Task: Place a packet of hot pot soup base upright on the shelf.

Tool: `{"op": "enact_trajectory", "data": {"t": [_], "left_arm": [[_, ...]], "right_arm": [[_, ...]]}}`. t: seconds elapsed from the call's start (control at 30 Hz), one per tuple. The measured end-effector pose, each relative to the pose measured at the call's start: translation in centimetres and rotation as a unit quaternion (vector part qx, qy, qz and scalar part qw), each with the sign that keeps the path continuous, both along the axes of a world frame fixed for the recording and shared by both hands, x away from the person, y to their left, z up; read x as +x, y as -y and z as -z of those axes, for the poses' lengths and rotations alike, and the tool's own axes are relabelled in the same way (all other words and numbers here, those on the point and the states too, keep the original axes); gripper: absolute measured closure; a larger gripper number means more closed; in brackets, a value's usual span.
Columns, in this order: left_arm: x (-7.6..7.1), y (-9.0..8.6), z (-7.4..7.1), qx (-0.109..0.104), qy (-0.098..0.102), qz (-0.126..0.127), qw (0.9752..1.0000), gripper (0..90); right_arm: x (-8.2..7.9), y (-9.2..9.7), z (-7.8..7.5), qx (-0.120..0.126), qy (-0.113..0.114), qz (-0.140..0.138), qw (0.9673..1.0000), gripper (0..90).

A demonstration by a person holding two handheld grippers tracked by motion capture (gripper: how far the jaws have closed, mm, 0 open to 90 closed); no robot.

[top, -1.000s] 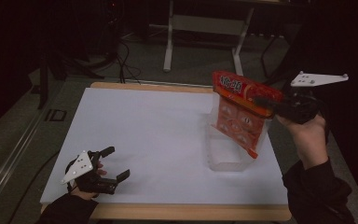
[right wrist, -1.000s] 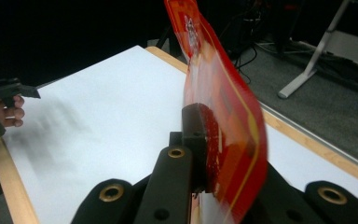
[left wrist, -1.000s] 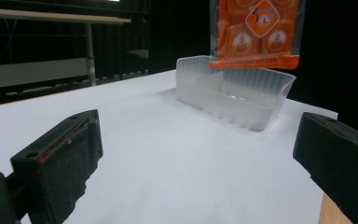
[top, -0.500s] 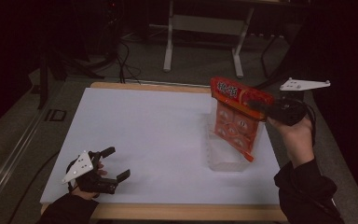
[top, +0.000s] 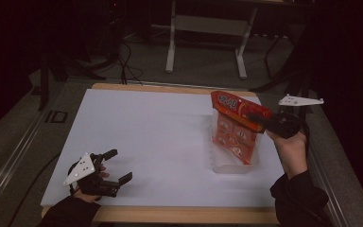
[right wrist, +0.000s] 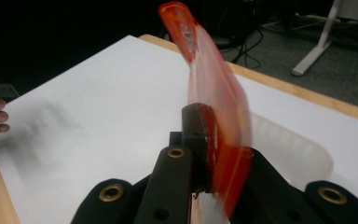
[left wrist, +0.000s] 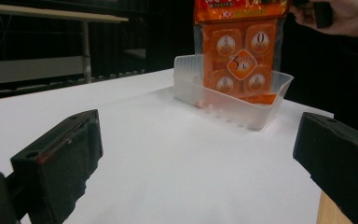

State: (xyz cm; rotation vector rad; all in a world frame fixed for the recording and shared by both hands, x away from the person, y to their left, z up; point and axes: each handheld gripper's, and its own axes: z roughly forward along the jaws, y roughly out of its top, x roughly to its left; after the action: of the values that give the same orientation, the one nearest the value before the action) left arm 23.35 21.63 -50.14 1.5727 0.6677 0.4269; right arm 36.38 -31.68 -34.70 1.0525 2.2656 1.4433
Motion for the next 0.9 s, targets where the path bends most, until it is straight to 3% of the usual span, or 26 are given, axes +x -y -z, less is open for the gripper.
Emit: {"op": "enact_trajectory", "data": {"t": [0.3,0.5,0.73,0.9], "left_arm": [[0.0,0.0,0.0,-0.002,-0.002,0.002,1.0,1.9],[0.0,0.0,0.0,-0.004,-0.005,0.006,1.0,1.9],[0.1,-0.2,0.0,-0.008,-0.006,0.003,0.9999,1.9],[0.1,-0.2,0.1,-0.008,-0.008,0.006,0.9999,1.9]], "right_arm": [[-0.7,2.0,1.5,0.017,0.012,0.017,0.9996,90.0],[-1.2,2.6,1.6,-0.01,0.039,0.048,0.9981,89.9],[-0.6,2.7,1.8,0.005,0.028,0.053,0.9982,88.0],[-0.3,2.6,1.7,0.011,0.029,0.055,0.998,80.1]]}}
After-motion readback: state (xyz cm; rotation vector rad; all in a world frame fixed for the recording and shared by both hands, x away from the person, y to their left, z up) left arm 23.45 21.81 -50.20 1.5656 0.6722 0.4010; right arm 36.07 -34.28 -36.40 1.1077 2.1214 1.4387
